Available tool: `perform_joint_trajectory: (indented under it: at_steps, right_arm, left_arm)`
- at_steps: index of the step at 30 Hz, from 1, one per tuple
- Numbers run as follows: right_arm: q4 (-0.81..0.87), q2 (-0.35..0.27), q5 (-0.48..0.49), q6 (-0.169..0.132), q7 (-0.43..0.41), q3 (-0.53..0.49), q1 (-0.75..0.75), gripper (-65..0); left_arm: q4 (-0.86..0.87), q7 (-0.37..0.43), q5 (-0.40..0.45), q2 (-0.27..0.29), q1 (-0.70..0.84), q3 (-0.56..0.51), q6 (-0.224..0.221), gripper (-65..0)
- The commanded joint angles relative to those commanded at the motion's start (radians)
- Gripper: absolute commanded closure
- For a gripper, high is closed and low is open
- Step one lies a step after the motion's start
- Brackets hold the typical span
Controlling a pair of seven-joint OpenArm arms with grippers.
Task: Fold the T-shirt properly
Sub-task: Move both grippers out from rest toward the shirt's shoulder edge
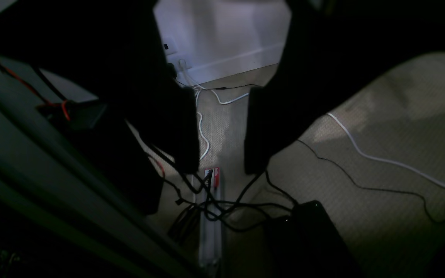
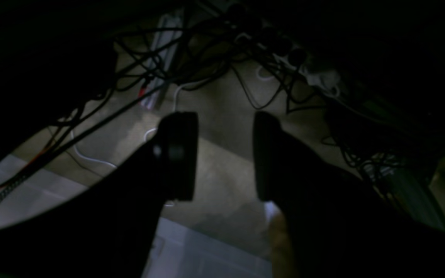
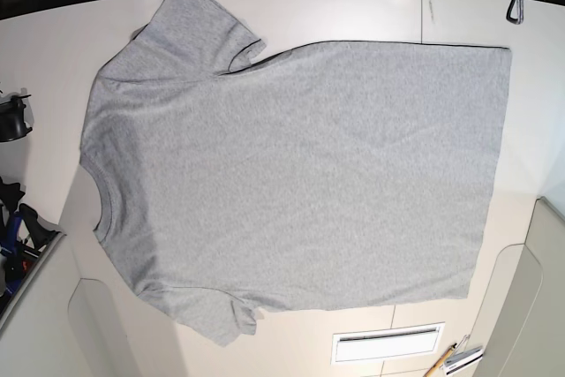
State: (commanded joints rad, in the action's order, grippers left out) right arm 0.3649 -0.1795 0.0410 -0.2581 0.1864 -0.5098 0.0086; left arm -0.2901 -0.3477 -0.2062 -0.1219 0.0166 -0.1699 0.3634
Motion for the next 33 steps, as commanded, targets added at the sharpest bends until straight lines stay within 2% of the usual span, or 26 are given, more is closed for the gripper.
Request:
perform_joint_trajectory:
  at_steps: [3,5,12,14,18,22,24,25,26,28,30,33]
  right_arm:
    - [0.027,0.0,0.0,0.0,0.0,0.0,0.0,-24.2]
    - [0.051,0.0,0.0,0.0,0.001,0.0,-0.001,-24.2]
    - [0.052,0.0,0.0,-0.001,0.001,0.0,-0.001,-24.2]
    - [0.052,-0.002,0.0,0.0,0.018,0.0,-0.007,-24.2]
    - [0.053,-0.011,0.0,-0.001,0.112,0.0,-0.031,-24.2]
    - [0.08,-0.034,0.0,-0.001,0.126,0.0,-0.089,-24.2]
    - [0.139,-0.055,0.0,-0.002,0.129,0.0,-0.136,-24.2]
    - [0.182,-0.07,0.0,-0.01,0.129,0.0,-0.163,-24.2]
    - [0.233,-0.089,0.0,-0.028,0.129,0.0,-0.192,-24.2]
    - [0.346,-0.132,0.0,-0.065,0.13,0.0,-0.253,-24.2]
    - [0.466,-0.183,0.009,-0.064,0.151,0.0,-0.319,-24.2]
    - [0.645,-0.259,0.06,-0.064,0.191,0.0,-0.411,-24.2]
  left_arm:
    - [0.0,0.0,0.077,0.006,0.0,0.0,0.0,-23.7]
    - [-0.018,-0.004,0.095,0.005,0.0,0.0,0.0,-23.7]
    - [-0.044,-0.022,0.096,0.005,0.0,0.0,0.0,-23.7]
    - [-0.044,-0.077,0.095,0.004,0.004,0.0,0.0,-23.7]
    - [-0.048,-0.184,0.095,0.002,0.051,0.0,0.0,-23.6]
    - [-0.134,-0.2,0.091,-0.035,0.163,0.0,0.0,-23.6]
    - [-0.222,-0.204,0.087,-0.066,0.237,0.001,0.002,-23.6]
    - [-0.276,-0.208,0.068,-0.08,0.275,0.001,0.023,-23.6]
    - [-0.334,-0.211,0.045,-0.098,0.314,0.001,0.043,-23.6]
    - [-0.46,-0.235,-0.014,-0.134,0.392,0.001,0.045,-23.6]
    - [-0.587,-0.263,-0.06,-0.164,0.472,0.001,0.045,-23.6]
    - [-0.745,-0.263,-0.101,-0.198,0.581,0.002,0.045,-23.6]
